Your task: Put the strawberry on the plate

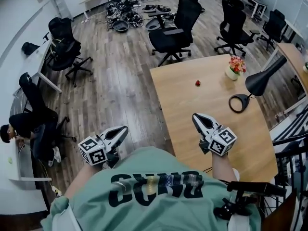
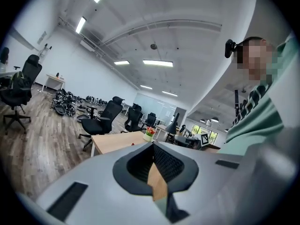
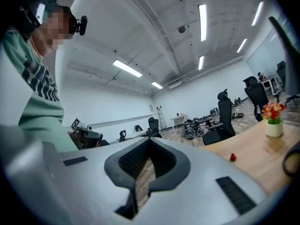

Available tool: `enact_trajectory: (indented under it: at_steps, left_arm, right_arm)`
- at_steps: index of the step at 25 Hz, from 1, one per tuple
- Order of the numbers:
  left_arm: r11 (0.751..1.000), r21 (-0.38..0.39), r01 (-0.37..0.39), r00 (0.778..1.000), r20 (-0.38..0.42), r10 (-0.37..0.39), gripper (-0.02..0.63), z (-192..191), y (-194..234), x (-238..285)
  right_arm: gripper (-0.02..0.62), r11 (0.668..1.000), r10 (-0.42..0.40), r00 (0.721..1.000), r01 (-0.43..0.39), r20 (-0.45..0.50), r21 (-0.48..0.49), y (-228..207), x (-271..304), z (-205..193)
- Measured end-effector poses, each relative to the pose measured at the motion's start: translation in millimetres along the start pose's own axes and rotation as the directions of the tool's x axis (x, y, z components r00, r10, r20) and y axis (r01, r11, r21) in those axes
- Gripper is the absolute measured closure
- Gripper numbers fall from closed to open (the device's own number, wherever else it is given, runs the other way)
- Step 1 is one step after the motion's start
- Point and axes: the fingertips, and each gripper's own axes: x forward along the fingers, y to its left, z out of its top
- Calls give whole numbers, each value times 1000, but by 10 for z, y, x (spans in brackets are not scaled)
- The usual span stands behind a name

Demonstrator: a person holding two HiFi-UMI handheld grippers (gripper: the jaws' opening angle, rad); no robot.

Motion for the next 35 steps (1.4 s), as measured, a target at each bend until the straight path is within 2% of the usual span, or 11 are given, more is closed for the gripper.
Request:
enact_trajectory:
  at_steps: [3, 8, 11, 15, 18, 22, 25, 29, 32, 35]
  left_arm:
    - [1000, -7, 23, 1000, -12, -23, 601, 72, 193, 171]
    - [993, -37, 110, 994, -14, -110, 601, 140, 701, 376]
    - [981, -42, 189, 982, 20, -189, 601, 420, 1179, 423]
    - [959, 8, 282, 959, 21, -282, 601, 868, 1959, 367]
    - [949, 59, 309, 951, -7, -309, 601, 1196, 2511, 262]
    - [937, 57, 346, 938, -11, -346, 601, 1466, 3039, 249]
    - [925, 46, 377, 926, -4, -377, 601, 1551, 3244, 350]
    - [910, 17, 413, 911, -10, -413, 601, 1601, 3303, 500]
    - [904, 26, 426, 905, -20, -425, 601, 1677, 3336, 638]
    - [909, 40, 415, 910, -22, -414, 601, 1770, 3380, 806]
  right_arm:
    - [589, 1000, -24, 999, 24, -21, 5, -190, 98, -63]
    - [589, 995, -97, 995, 97, -38, -22, -284, 446, -63]
    - [589, 984, -161, 986, 157, -52, -83, -315, 854, 56]
    - [589, 959, -264, 964, 260, -16, -110, -199, 1465, 261]
    - [589, 944, -306, 952, 303, -3, -129, -104, 1936, 368]
    - [589, 930, -341, 939, 332, -32, -160, 21, 2396, 393]
    - [589, 916, -373, 927, 359, -51, -177, 8, 2539, 374]
    - [589, 903, -410, 911, 398, -46, -163, -125, 2601, 430]
    - [589, 902, -413, 910, 403, -33, -157, -262, 2658, 472]
    - [589, 911, -394, 919, 387, -27, -139, -483, 2723, 451]
